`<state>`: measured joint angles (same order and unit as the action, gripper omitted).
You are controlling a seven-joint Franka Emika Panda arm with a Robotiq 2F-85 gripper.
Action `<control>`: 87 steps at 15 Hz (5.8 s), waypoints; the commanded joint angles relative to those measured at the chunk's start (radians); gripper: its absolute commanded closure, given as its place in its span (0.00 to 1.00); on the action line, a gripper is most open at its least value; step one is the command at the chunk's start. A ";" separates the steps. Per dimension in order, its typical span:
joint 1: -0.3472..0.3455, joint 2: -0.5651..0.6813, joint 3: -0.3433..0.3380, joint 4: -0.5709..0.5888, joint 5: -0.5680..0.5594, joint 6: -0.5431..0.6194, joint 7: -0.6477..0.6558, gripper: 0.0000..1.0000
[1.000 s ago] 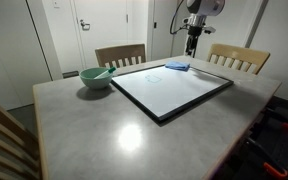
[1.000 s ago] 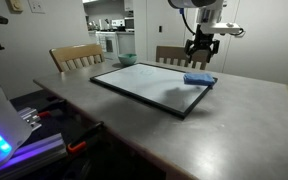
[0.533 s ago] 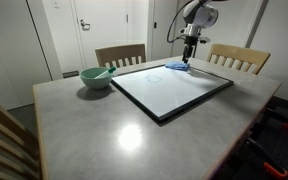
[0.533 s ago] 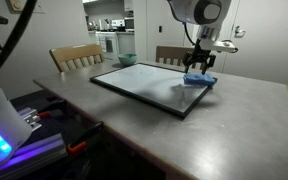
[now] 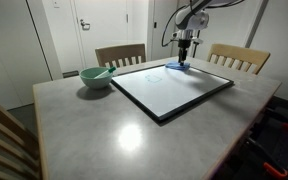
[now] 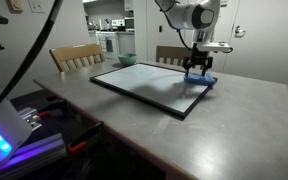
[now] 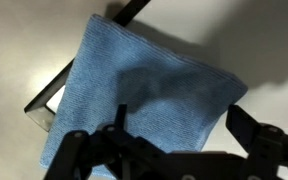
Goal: Wipe the whiteboard with the blue towel
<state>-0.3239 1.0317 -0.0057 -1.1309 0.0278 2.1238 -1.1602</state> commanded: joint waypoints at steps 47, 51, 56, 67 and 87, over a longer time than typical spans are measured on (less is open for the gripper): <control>0.105 -0.003 0.051 0.036 -0.021 -0.254 0.260 0.97; 0.158 -0.033 0.054 0.011 -0.046 -0.237 0.323 0.97; 0.197 -0.064 0.071 -0.046 -0.036 -0.217 0.363 0.97; 0.283 -0.045 0.173 -0.088 0.035 -0.138 0.641 0.97; 0.284 -0.065 0.100 -0.186 -0.062 0.020 0.660 0.97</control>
<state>-0.0248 0.9876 0.1307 -1.2282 0.0125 2.0757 -0.4974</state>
